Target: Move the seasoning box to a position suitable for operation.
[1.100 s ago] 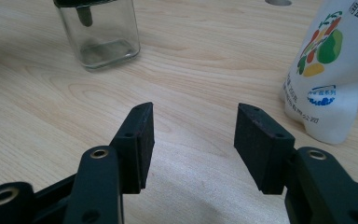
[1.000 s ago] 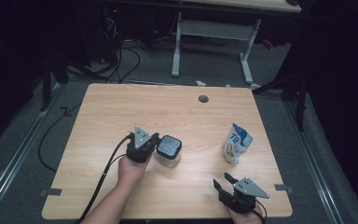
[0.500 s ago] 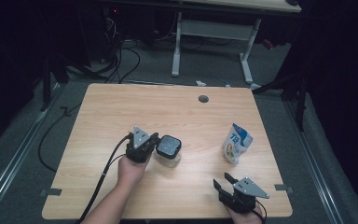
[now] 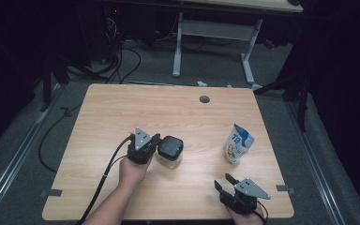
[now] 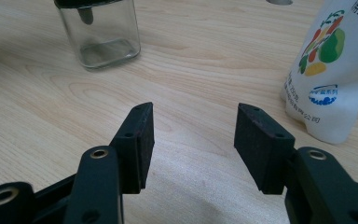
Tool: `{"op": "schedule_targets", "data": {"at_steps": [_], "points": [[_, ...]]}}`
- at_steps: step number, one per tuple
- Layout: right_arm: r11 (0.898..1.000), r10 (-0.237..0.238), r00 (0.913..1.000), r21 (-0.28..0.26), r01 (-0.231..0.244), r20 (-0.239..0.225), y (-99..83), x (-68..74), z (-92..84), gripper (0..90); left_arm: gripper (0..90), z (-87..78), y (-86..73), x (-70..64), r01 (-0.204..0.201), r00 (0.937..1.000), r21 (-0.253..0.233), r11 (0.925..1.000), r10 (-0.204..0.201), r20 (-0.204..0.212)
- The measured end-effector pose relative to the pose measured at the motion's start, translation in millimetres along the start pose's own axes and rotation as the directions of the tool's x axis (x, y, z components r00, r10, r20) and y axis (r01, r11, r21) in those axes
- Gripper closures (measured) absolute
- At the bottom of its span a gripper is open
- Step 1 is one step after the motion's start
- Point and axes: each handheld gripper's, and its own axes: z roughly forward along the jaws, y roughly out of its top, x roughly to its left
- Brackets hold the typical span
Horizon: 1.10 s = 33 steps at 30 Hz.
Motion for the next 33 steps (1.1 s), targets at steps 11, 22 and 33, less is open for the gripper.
{"op": "schedule_targets", "data": {"at_steps": [11,22,33], "points": [[1.0,-0.001,1.0,0.002,0.001,0.001,-0.2,0.1,0.3,47.8,90.0,1.9,-17.5,10.2,0.004,0.9994,0.045,0.999,-0.002,-0.033],[1.0,-0.01,0.9999,0.002,0.01,-0.013,0.9,5.8,2.7,53.6,90.0,-7.0,0.1,6.3,0.022,0.9998,0.006,0.9998,-0.022,-0.004],[0.991,-0.117,0.9866,-0.086,0.107,-0.114,75.6,55.3,64.0,90.0,90.0,-30.1,-7.2,15.7,0.059,0.9981,0.013,0.9982,-0.059,0.016]]}}
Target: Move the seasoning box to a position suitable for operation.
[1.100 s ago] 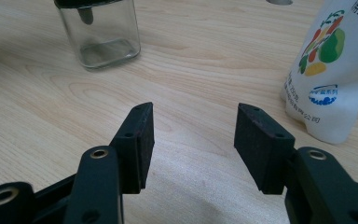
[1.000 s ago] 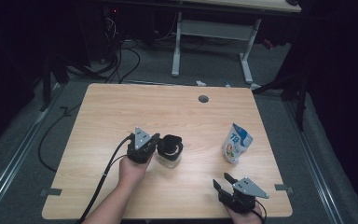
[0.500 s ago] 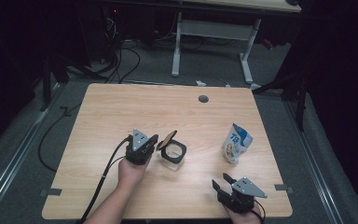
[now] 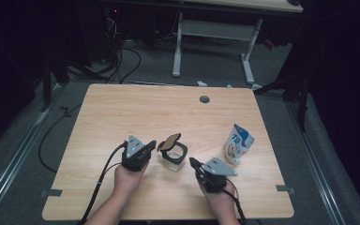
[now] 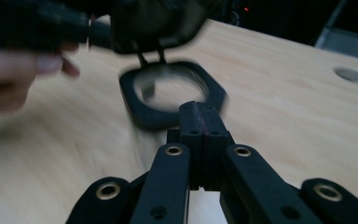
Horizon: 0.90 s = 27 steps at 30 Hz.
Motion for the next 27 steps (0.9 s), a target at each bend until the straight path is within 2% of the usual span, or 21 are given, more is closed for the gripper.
{"op": "schedule_targets", "data": {"at_steps": [3,5,7,10,15,19,25,27], "points": [[1.0,0.003,0.9998,-0.004,-0.003,-0.019,14.9,5.8,24.7,90.0,90.0,-9.6,-1.5,7.7,0.003,1.0,0.009,1.0,-0.003,-0.006],[1.0,0.002,0.9995,-0.006,-0.002,-0.031,20.9,8.7,33.8,90.0,90.0,-16.4,-3.8,10.6,0.0,1.0,0.015,0.9999,0.001,-0.005],[1.0,-0.003,0.9994,-0.012,0.003,-0.034,24.0,11.8,37.5,90.0,90.0,-22.1,-7.5,12.4,-0.011,0.9999,0.029,0.9995,0.011,-0.005],[1.0,0.0,0.9993,-0.01,0.0,-0.039,24.5,14.6,38.1,90.0,90.0,-27.3,-12.5,10.0,-0.004,1.0,0.049,0.9988,0.003,0.004],[1.0,-0.012,0.9994,0.001,0.012,-0.031,21.9,15.8,35.7,90.0,90.0,-30.1,-18.9,-11.4,0.0,0.9982,0.061,0.9981,-0.004,0.059],[1.0,-0.006,0.9993,-0.009,0.005,-0.038,22.7,14.3,33.1,90.0,90.0,-29.3,-22.1,-28.1,0.007,0.9953,0.066,0.9978,-0.013,0.096],[0.999,-0.002,0.999,-0.036,0.001,-0.045,27.5,13.4,27.4,90.0,90.0,-24.8,-22.5,-44.5,0.016,0.9932,0.062,0.998,-0.023,0.114],[0.999,0.005,0.999,-0.041,-0.007,-0.045,28.9,13.6,24.8,90.0,89.8,-22.5,-23.1,-48.5,0.008,0.9931,0.06,0.9982,-0.015,0.117]]}}
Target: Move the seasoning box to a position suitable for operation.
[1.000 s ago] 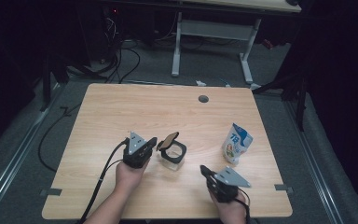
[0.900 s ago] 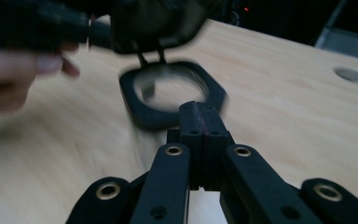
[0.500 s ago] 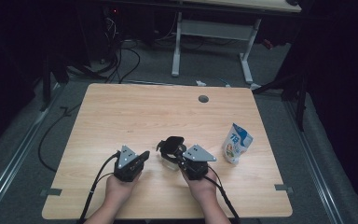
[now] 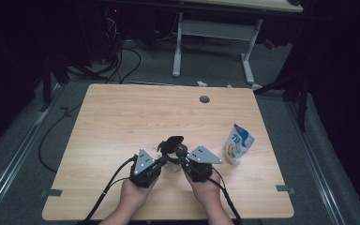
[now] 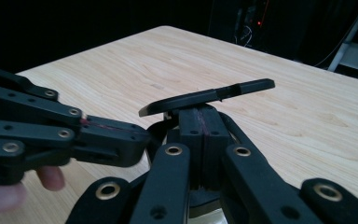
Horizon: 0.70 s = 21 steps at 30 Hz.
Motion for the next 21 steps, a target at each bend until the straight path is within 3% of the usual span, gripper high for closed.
{"op": "schedule_targets", "data": {"at_steps": [7,11,21], "points": [[1.0,-0.024,0.9996,0.012,0.024,0.015,-0.7,-2.0,-3.5,90.0,89.5,7.9,1.2,-4.8,-0.017,0.9998,-0.012,0.9998,0.017,-0.015],[0.999,0.03,0.9995,0.044,-0.03,0.007,-14.2,-10.6,0.3,90.0,89.6,8.3,2.2,-5.9,-0.014,0.9998,-0.022,0.9997,0.014,-0.015],[0.998,0.025,0.9997,0.051,-0.024,-0.007,-20.3,-7.6,3.3,90.0,89.6,13.7,10.0,-10.4,-0.013,0.9997,-0.052,0.9985,0.012,-0.019]]}}
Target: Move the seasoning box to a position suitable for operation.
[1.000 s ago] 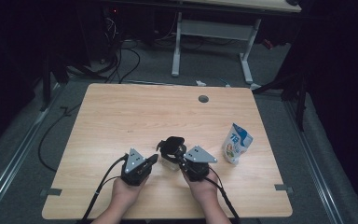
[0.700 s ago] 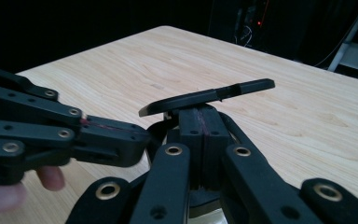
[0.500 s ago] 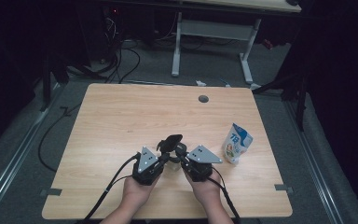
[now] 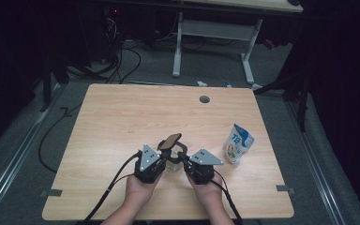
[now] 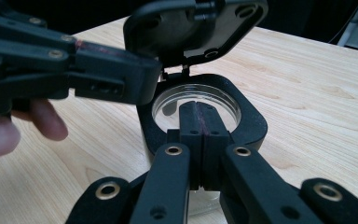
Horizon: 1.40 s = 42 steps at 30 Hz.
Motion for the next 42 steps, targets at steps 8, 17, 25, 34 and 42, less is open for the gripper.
{"op": "schedule_targets", "data": {"at_steps": [8,17,25,34,42], "points": [[1.0,-0.007,1.0,-0.004,0.007,0.003,-0.7,0.6,0.0,90.0,89.7,4.4,6.5,3.4,0.003,0.9997,-0.028,0.9996,-0.004,-0.025],[1.0,-0.019,0.9998,-0.016,0.019,0.004,-2.4,0.6,0.1,90.0,89.8,9.0,15.0,13.4,0.019,0.9978,-0.056,0.9983,-0.023,-0.062],[1.0,-0.021,0.9998,-0.017,0.021,0.003,-2.8,0.3,-0.2,90.0,90.0,13.8,19.3,22.4,0.028,0.9949,-0.068,0.9973,-0.034,-0.095],[0.999,-0.032,0.9995,-0.014,0.032,-0.005,-2.9,0.7,-1.0,90.0,90.0,13.0,16.7,22.7,0.019,0.9959,-0.045,0.9988,-0.023,-0.088],[0.999,-0.031,0.9987,-0.027,0.032,0.042,-15.0,-9.3,-35.6,79.4,80.7,-28.1,15.8,37.9,-0.045,0.9973,0.021,0.9988,0.046,-0.057]]}}
